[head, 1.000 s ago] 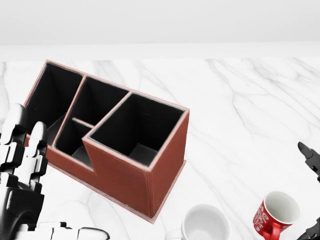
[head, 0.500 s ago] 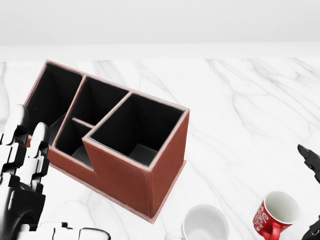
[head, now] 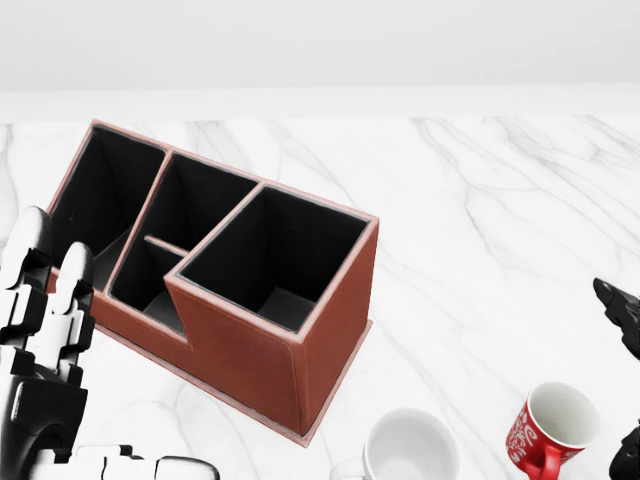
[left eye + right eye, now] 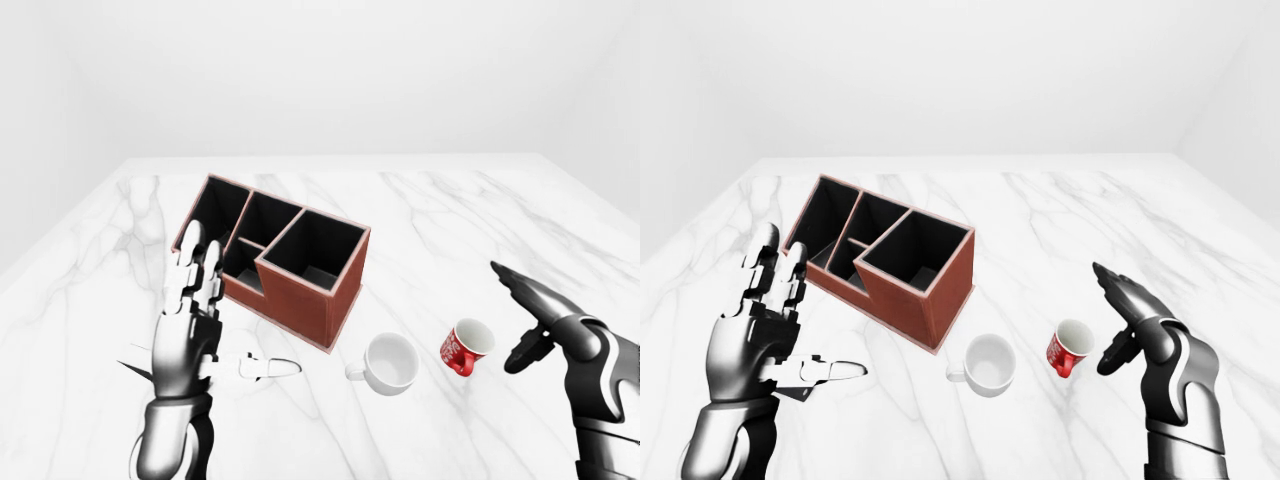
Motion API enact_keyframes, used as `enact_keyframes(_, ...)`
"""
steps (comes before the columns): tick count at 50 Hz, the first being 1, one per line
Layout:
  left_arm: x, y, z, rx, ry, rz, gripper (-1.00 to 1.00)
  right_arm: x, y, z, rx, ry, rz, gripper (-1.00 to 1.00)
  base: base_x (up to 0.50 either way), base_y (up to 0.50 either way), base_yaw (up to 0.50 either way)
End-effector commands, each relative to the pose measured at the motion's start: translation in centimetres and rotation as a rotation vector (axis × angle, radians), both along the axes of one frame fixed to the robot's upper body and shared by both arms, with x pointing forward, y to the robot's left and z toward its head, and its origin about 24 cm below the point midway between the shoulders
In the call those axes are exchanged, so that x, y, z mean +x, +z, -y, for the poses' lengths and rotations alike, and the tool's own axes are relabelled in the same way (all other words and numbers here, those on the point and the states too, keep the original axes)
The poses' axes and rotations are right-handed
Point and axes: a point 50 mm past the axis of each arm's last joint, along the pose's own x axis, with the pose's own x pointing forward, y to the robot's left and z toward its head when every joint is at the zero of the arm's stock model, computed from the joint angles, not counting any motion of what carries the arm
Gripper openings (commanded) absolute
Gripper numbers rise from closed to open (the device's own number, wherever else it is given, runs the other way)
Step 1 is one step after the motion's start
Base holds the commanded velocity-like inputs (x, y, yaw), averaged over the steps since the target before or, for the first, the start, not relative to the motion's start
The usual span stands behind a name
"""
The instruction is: Pick up the red mug and place it to the right of the caddy.
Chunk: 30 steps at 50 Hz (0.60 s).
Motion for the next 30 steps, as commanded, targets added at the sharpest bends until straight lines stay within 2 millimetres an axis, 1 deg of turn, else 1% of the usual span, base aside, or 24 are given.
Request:
enact_keyframes(1, 0.0, 0.0, 0.0, 0.001, 0.001, 0.000, 1.00, 0.9, 0.0, -0.6, -0.034, 0.020, -0.016, 1.00, 0.00, 0.00, 0.00)
enact_keyframes(8, 0.1, -0.2, 0.0, 0.001, -0.001, -0.008, 1.00, 1.6, 0.2, -1.2, -0.030, 0.043, -0.010, 1.00, 0.00, 0.00, 0.00)
enact_keyframes(14, 0.1, 0.0, 0.0, 0.001, 0.000, -0.001, 1.00, 1.9, -0.1, -1.8, -0.027, 0.062, -0.016, 1.00, 0.00, 0.00, 0.00)
enact_keyframes(22, 0.1, -0.1, 0.1, 0.000, -0.002, -0.002, 1.00, 1.8, -0.5, -1.9, -0.033, 0.062, -0.034, 1.00, 0.00, 0.00, 0.00)
enact_keyframes(30, 0.2, -0.2, 0.1, 0.001, -0.003, -0.007, 1.00, 1.6, -1.9, -1.6, -0.024, 0.052, -0.098, 1.00, 0.00, 0.00, 0.00)
